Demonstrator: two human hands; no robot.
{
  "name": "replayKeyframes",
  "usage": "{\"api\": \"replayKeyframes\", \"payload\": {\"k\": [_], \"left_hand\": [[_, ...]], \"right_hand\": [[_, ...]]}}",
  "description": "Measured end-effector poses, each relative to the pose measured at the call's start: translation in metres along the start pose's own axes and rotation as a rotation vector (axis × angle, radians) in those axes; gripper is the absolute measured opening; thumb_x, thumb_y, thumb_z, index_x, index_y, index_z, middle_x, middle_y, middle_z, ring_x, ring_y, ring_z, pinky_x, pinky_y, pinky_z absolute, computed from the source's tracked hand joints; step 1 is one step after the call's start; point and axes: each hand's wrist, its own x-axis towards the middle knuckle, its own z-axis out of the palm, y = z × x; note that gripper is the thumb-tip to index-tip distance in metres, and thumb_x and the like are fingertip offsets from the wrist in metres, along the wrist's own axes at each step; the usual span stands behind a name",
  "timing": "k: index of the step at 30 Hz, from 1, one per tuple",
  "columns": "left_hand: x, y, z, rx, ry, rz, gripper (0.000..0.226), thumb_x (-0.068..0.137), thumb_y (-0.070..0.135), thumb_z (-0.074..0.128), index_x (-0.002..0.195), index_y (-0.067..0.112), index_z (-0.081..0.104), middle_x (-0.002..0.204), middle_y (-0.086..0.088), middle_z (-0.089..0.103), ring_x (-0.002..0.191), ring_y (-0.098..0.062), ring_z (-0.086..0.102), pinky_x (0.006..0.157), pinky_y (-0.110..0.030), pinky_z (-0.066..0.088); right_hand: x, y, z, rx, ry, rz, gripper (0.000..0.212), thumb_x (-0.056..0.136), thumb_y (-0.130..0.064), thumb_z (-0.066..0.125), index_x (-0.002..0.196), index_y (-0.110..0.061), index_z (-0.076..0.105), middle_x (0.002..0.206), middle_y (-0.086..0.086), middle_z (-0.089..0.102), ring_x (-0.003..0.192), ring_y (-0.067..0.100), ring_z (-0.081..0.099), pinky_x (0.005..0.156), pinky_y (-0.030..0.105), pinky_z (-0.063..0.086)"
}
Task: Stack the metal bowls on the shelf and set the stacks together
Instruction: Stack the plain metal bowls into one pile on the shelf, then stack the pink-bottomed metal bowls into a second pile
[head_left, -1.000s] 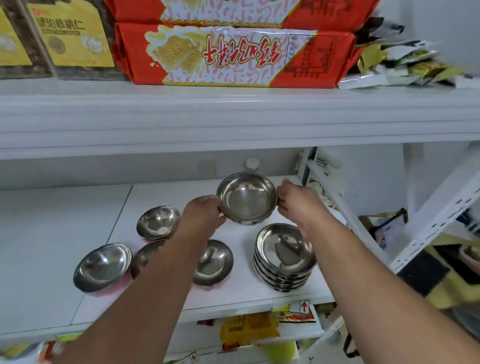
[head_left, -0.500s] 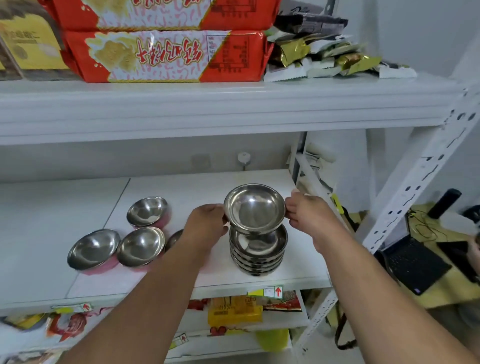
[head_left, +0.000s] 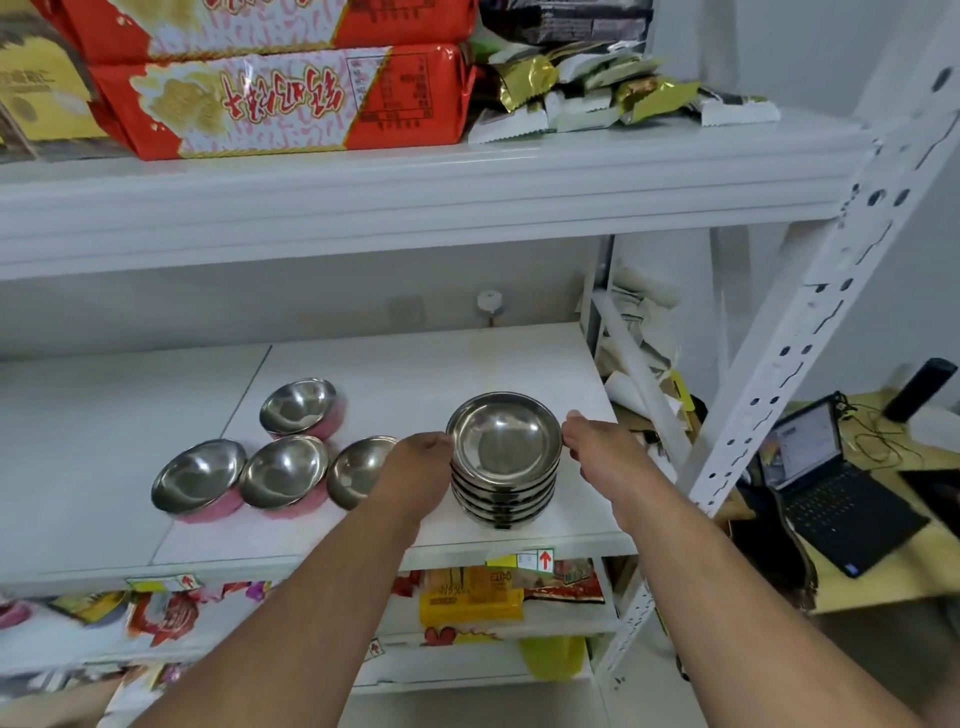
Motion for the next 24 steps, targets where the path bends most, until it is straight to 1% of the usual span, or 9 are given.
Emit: {"api": "replayKeyframes", "payload": {"k": [2, 3, 4, 6, 8, 10, 13, 17, 24], "left_hand": [[-0.001, -0.002, -0.001, 0.018, -0.014, -0.002, 0.028, 0.099, 0.021, 0.044, 0.106, 0.015, 0.071, 0.081, -0.001, 0.058, 0.07, -0.017, 0.049, 0.066, -0.026, 0.037], [-0.001, -0.004, -0.003, 0.023, -0.017, 0.008, 0.032, 0.1, 0.024, 0.045, 0.123, 0.017, 0.066, 0.102, -0.002, 0.064, 0.088, -0.019, 0.058, 0.076, -0.026, 0.039], [0.0, -0.007, -0.005, 0.04, -0.007, 0.02, 0.041, 0.101, 0.026, 0.046, 0.139, 0.016, 0.056, 0.128, -0.003, 0.061, 0.113, -0.022, 0.058, 0.086, -0.025, 0.037], [-0.002, -0.013, -0.011, 0.12, 0.026, 0.051, 0.051, 0.102, 0.029, 0.046, 0.15, 0.015, 0.042, 0.153, -0.003, 0.045, 0.135, -0.023, 0.047, 0.093, -0.025, 0.036], [-0.003, -0.023, -0.018, 0.219, 0.041, 0.096, 0.051, 0.101, 0.031, 0.047, 0.149, 0.015, 0.042, 0.151, -0.006, 0.048, 0.13, -0.027, 0.054, 0.092, -0.03, 0.046], [-0.009, -0.035, -0.027, 0.369, 0.053, 0.174, 0.052, 0.099, 0.035, 0.048, 0.147, 0.016, 0.043, 0.145, -0.006, 0.054, 0.126, -0.028, 0.057, 0.1, -0.037, 0.05], [-0.023, -0.049, -0.045, 0.54, 0.099, 0.305, 0.044, 0.095, 0.039, 0.048, 0.134, 0.019, 0.053, 0.13, -0.001, 0.061, 0.115, -0.025, 0.062, 0.094, -0.043, 0.053], [-0.035, -0.071, -0.078, 0.624, 0.116, 0.356, 0.033, 0.088, 0.034, 0.047, 0.12, 0.032, 0.057, 0.117, 0.011, 0.062, 0.104, -0.013, 0.063, 0.082, -0.041, 0.057], [-0.047, -0.11, -0.145, 0.686, 0.158, 0.241, 0.052, 0.096, 0.036, 0.05, 0.146, 0.025, 0.043, 0.147, 0.0, 0.048, 0.133, -0.025, 0.047, 0.105, -0.043, 0.045]], "right_hand": [[-0.009, -0.002, -0.002, -0.07, -0.022, -0.036, 0.041, 0.108, -0.039, 0.038, 0.096, -0.012, 0.067, 0.087, 0.0, 0.057, 0.079, 0.017, 0.052, 0.077, 0.033, 0.039], [-0.015, -0.004, -0.002, -0.102, -0.005, -0.081, 0.047, 0.109, -0.038, 0.036, 0.116, -0.004, 0.067, 0.089, -0.006, 0.032, 0.095, 0.023, 0.057, 0.087, 0.034, 0.04], [-0.02, -0.007, -0.002, -0.135, 0.013, -0.14, 0.049, 0.11, -0.036, 0.035, 0.127, 0.0, 0.064, 0.115, 0.001, 0.015, 0.11, 0.027, 0.057, 0.094, 0.035, 0.039], [-0.028, -0.009, 0.004, -0.196, 0.011, -0.296, 0.037, 0.11, -0.033, 0.034, 0.113, -0.022, 0.069, 0.093, -0.009, 0.043, 0.108, 0.021, 0.052, 0.088, 0.03, 0.038], [-0.037, -0.012, 0.015, -0.241, -0.027, -0.409, 0.028, 0.109, -0.033, 0.035, 0.096, -0.04, 0.059, 0.094, -0.014, 0.056, 0.103, 0.016, 0.05, 0.082, 0.026, 0.04], [-0.051, -0.014, 0.03, -0.289, -0.071, -0.493, 0.032, 0.109, -0.036, 0.037, 0.13, -0.034, 0.06, 0.13, -0.007, 0.063, 0.127, 0.017, 0.053, 0.102, 0.032, 0.042], [-0.078, -0.017, 0.061, -0.394, -0.166, -0.616, 0.05, 0.108, -0.04, 0.039, 0.157, -0.028, 0.038, 0.164, -0.008, 0.038, 0.152, 0.014, 0.03, 0.116, 0.029, 0.027], [-0.097, -0.005, 0.107, -0.651, -0.298, -0.775, 0.057, 0.108, -0.04, 0.039, 0.161, -0.024, 0.027, 0.171, -0.005, 0.023, 0.157, 0.012, 0.016, 0.118, 0.023, 0.011], [-0.101, 0.026, 0.175, -0.957, -0.293, -0.659, 0.065, 0.105, -0.048, 0.036, 0.162, -0.019, 0.022, 0.171, 0.006, 0.023, 0.156, 0.025, 0.022, 0.125, 0.043, 0.027]]}}
